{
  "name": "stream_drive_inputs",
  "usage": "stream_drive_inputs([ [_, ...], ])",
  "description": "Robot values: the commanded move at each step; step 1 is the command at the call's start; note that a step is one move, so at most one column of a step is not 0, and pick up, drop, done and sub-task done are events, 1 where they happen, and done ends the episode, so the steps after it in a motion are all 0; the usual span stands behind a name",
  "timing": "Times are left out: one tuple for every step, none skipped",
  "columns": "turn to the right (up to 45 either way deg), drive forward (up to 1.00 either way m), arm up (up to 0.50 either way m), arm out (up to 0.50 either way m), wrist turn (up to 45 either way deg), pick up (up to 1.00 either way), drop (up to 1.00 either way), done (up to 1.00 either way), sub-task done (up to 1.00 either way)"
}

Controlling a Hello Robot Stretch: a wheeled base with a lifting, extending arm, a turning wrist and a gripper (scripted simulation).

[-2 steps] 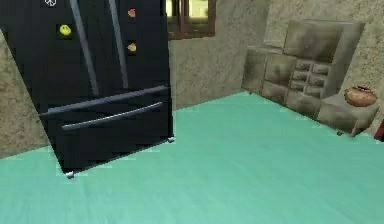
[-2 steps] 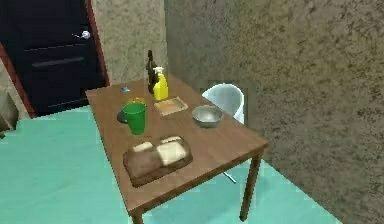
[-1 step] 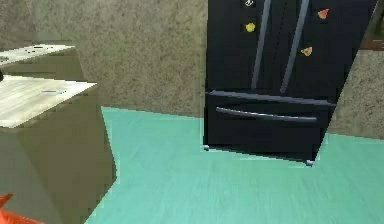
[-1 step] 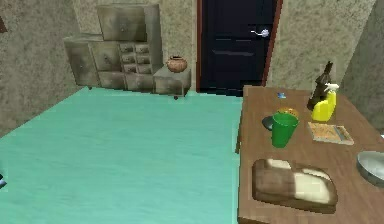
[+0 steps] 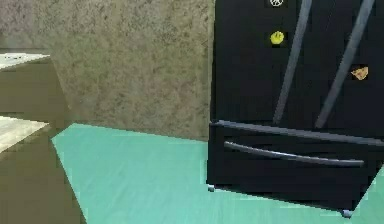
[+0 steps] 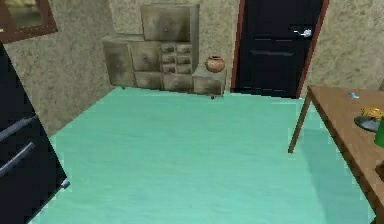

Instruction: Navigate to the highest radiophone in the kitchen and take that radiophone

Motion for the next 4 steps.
stream_drive_inputs([
  [-45.0,0.0,0.0,0.0,0.0,0.0,0.0,0.0,0.0],
  [-3.0,0.0,0.0,0.0,0.0,0.0,0.0,0.0,0.0],
  [0.0,0.35,0.0,0.0,0.0,0.0,0.0,0.0,0.0],
  [39.0,0.0,0.0,0.0,0.0,0.0,0.0,0.0,0.0],
])
